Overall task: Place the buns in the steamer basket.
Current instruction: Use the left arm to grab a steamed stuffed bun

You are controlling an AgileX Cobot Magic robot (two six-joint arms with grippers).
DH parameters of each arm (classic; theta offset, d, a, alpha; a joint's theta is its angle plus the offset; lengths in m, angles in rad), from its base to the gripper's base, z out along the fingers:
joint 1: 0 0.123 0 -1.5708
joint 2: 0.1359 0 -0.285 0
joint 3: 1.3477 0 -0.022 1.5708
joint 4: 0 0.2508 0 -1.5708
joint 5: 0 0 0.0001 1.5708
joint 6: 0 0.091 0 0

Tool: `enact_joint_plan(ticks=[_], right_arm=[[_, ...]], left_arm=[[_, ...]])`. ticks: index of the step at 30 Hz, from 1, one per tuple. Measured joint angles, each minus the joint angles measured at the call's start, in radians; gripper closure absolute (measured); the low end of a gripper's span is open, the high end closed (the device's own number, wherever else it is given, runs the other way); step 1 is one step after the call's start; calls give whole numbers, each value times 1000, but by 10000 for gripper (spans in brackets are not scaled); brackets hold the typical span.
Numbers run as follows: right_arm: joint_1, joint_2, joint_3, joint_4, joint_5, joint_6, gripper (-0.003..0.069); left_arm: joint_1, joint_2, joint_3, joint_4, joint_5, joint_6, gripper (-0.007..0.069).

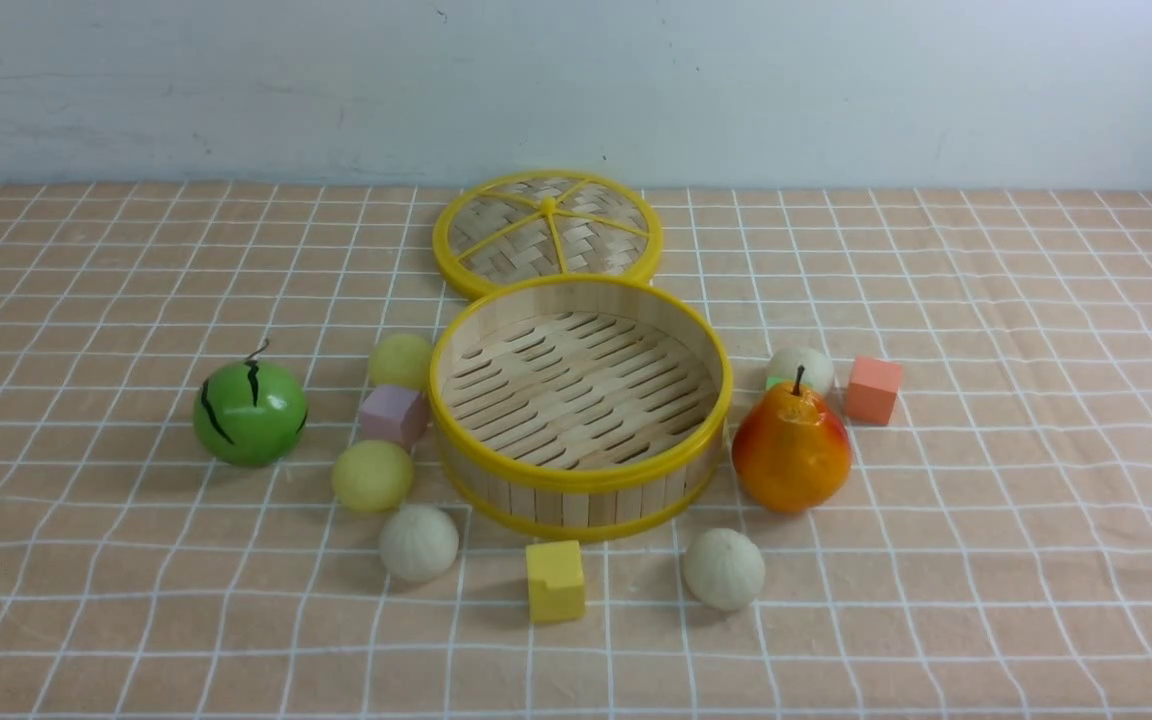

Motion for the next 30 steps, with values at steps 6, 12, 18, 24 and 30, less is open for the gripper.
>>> enact_joint_plan(ticks=[6,12,18,24,30], right_arm=[[0,0,0,0,0,0,420],[0,0,0,0,0,0,420],[0,0,0,0,0,0,420],[0,0,0,0,0,0,420],[0,0,0,0,0,0,420]], left_arm=[[0,0,0,-240,-151,-99,470],[0,45,-235,-255,137,32,475],[0,444,-572,-63,607,169,580],[-5,959,-804,71,754,311,638],[-230,1234,-932,22,638,423,638]])
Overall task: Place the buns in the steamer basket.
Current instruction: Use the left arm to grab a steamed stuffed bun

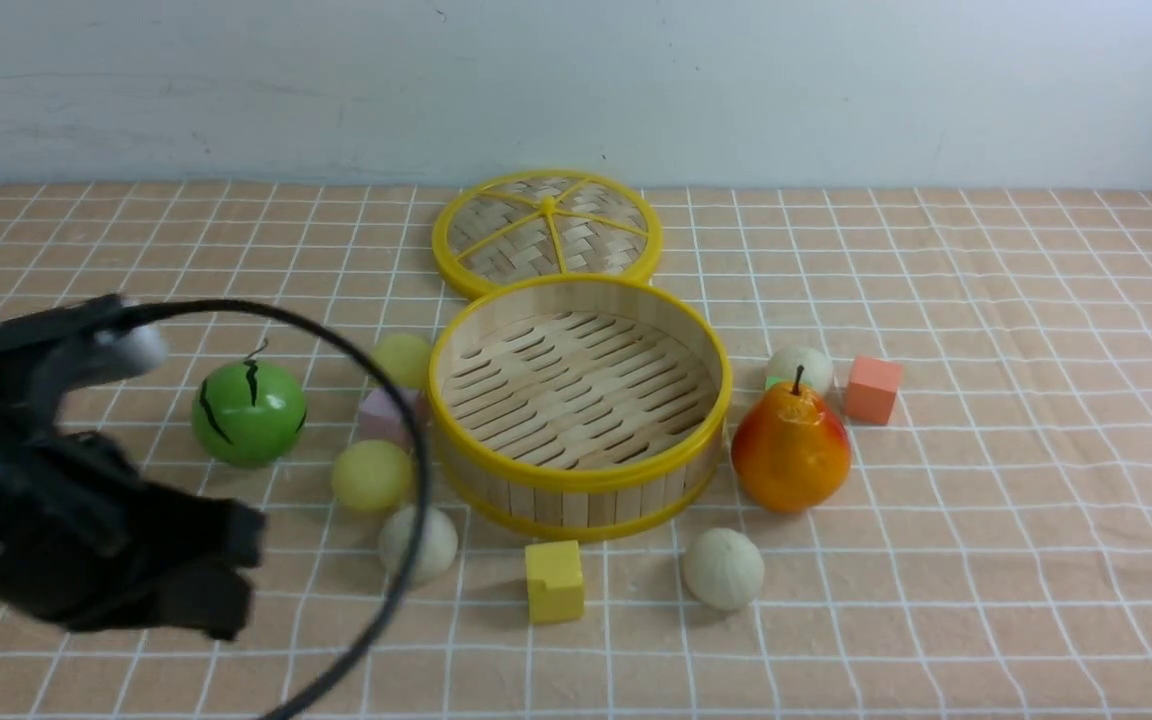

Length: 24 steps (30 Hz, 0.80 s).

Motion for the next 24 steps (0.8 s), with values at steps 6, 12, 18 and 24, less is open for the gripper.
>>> enact_joint_plan(ticks=[6,12,18,24], right_arm=[[0,0,0,0,0,0,420],[0,0,0,0,0,0,420],[0,0,0,0,0,0,420],[0,0,0,0,0,0,420]], left_arm=[[-185,196,-113,139,-155,-84,638],[-190,406,-206,289,-243,-115,605],[-190,519,-253,399,-270,-163,415],[-188,538,-263,448,-348,-212,300]])
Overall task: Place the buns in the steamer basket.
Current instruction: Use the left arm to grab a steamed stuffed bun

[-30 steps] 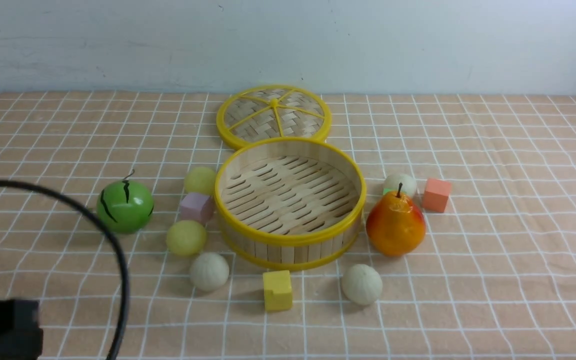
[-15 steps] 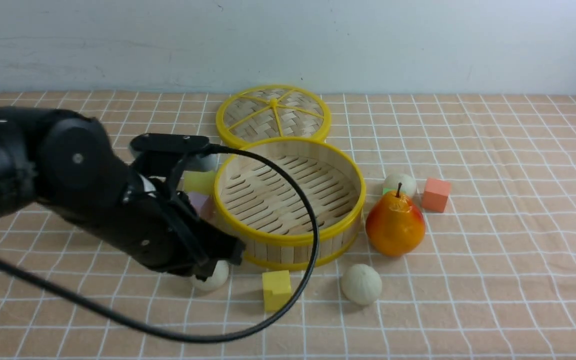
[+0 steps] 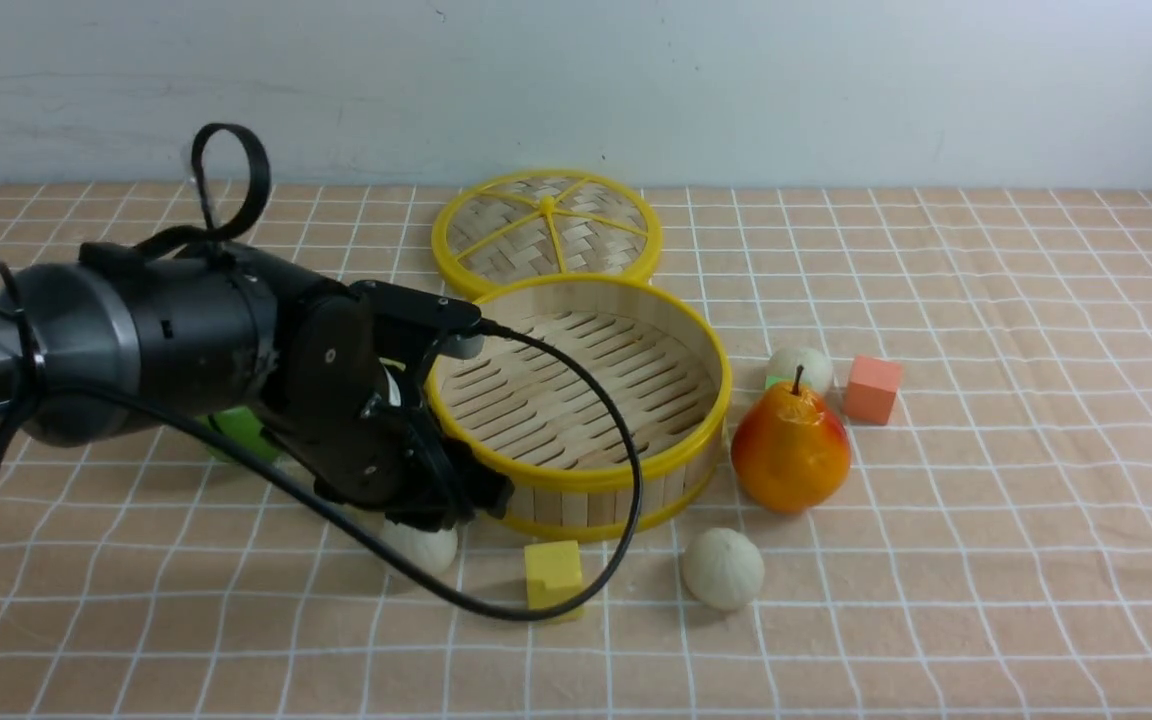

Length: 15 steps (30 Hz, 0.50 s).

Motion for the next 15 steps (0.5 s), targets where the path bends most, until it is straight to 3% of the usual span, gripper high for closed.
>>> enact_joint_plan(ticks=[15], right_arm=[[0,0,0,0,0,0,420]], left_arm=[[45,57,-4,-17,-56,-25,320]])
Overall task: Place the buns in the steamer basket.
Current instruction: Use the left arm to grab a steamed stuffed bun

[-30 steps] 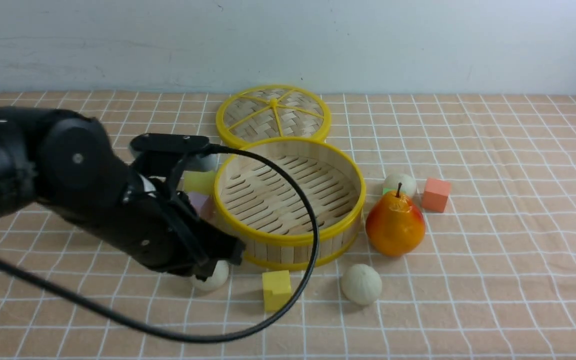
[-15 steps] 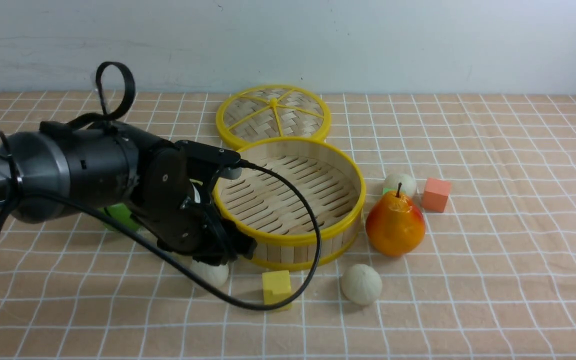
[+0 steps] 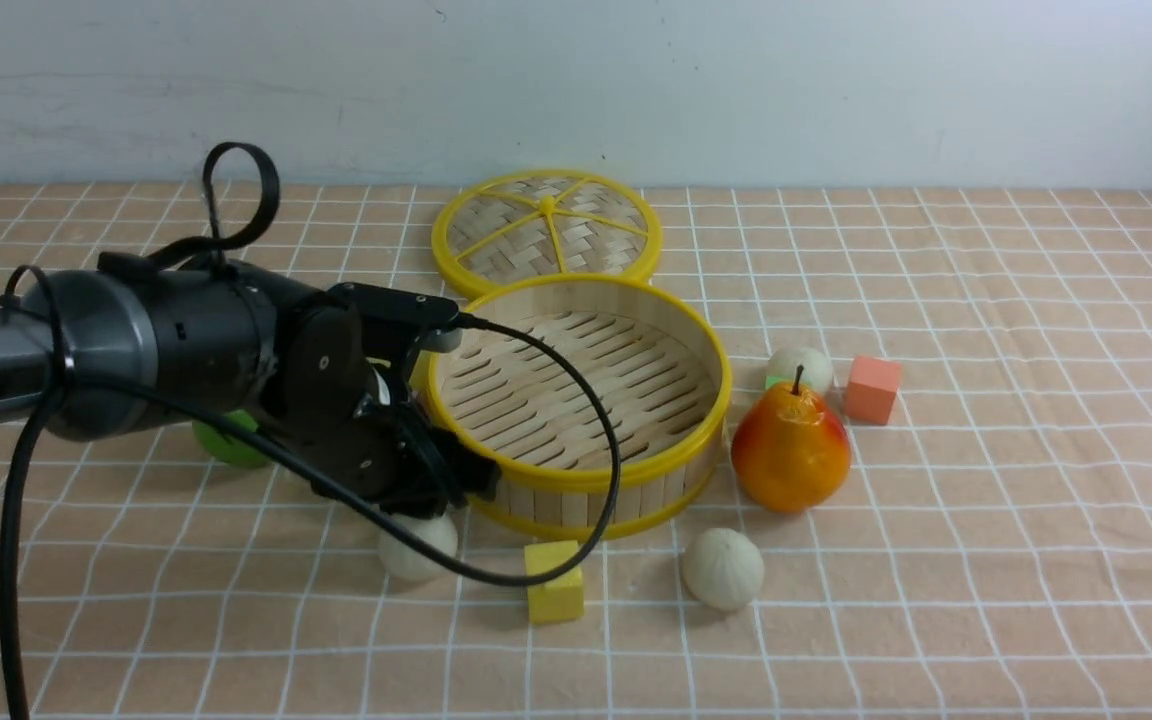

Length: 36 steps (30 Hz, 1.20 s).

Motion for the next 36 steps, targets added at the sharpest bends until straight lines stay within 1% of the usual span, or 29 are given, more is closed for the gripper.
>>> enact_joint_plan(ticks=[7,14,23,27,29,31,32,34,35,36], right_arm=[[0,0,0,0,0,0,420],[0,0,0,0,0,0,420],[0,0,0,0,0,0,420],[0,0,0,0,0,0,420],[0,0,0,0,0,0,420],[0,0,0,0,0,0,420],[0,0,0,0,0,0,420],[0,0,0,0,0,0,420],[0,0,0,0,0,0,420],[0,0,0,0,0,0,420]], left_arm=[[0,-24,0,-43,26,0,321],[0,-48,0,-46,49,0,323],[0,11,0,-45,18,18,325],[0,27,0,-45,14,20,345],[0,32,0,-46,15,20,394],[0,33,0,-57,22,20,468],[0,33,0,-57,25,20,477],[0,32,-4,-57,45,20,610],[0,25,-3,-57,58,20,630],[0,23,-4,-57,61,20,631]])
